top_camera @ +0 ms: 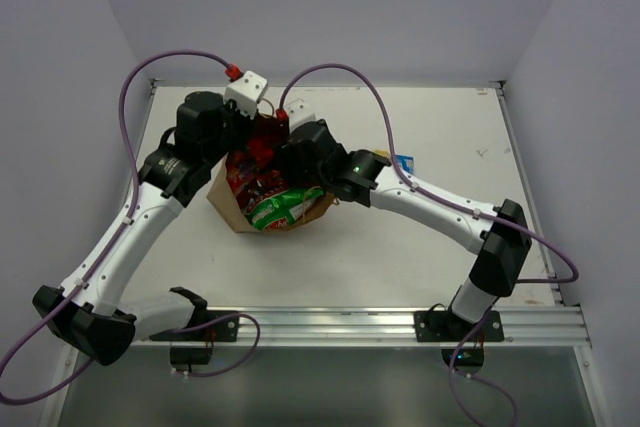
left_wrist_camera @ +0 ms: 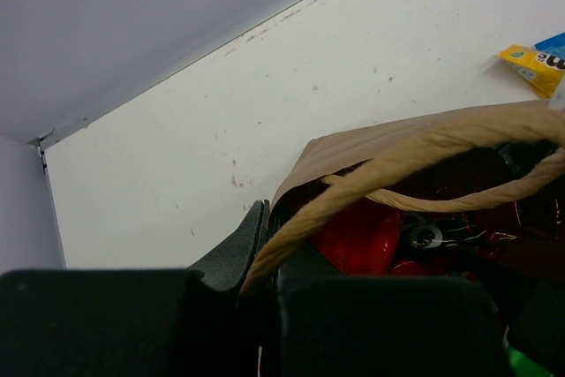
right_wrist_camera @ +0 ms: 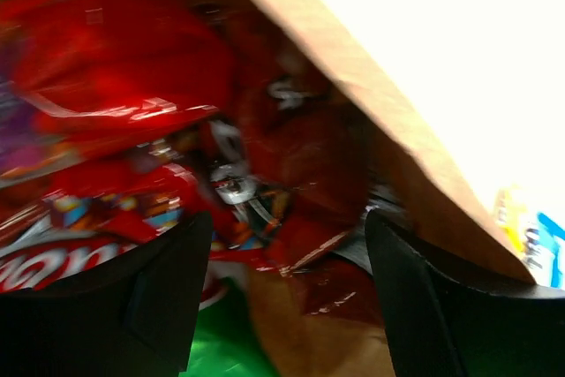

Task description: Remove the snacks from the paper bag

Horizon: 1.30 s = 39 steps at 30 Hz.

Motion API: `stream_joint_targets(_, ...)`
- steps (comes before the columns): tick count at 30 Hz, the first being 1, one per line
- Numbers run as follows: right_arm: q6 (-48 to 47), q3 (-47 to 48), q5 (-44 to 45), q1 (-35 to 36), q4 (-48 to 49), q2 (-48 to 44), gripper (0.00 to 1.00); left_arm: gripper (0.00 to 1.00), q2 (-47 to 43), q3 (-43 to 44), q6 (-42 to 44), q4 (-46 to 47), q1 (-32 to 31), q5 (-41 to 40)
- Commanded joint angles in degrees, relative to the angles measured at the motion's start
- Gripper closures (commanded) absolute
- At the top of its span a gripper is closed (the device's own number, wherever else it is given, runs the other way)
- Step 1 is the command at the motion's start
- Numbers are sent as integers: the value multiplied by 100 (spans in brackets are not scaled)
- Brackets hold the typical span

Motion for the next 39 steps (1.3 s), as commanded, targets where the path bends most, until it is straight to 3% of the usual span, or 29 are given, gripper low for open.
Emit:
stream_joint_targets(1,134,-46,1117,-28,106,14,27,100,-167,76,-56,263,5,-68)
stream_joint_targets(11,99,86,460,-107,202,682,30,100,-167,58,-29,263,5,-42)
stream_joint_targets(14,3,16,196,-108,378,596,49,100,-159,58,-38,272,5,-42)
stream_joint_targets(15,-76,-28,152,-99,448,517,70,100,-159,58,-29,281,5,-33)
stream_joint_targets(18,-348,50,64,-73,502,156,100,100,-159,50,-3,298,5,-77)
stream_joint_targets(27,-982,841,-823,-37,-183,-1371,100,100,-106,111,50,386,5,-612)
stream_joint_targets(32,-1026,763,-859,-107,-298,-2172,100,100,-71,190,67,404,5,-824)
stream_joint_targets(39,-771,455,-1491,-888,-237,-2912,100,100,8,278,76,413,5,-1009)
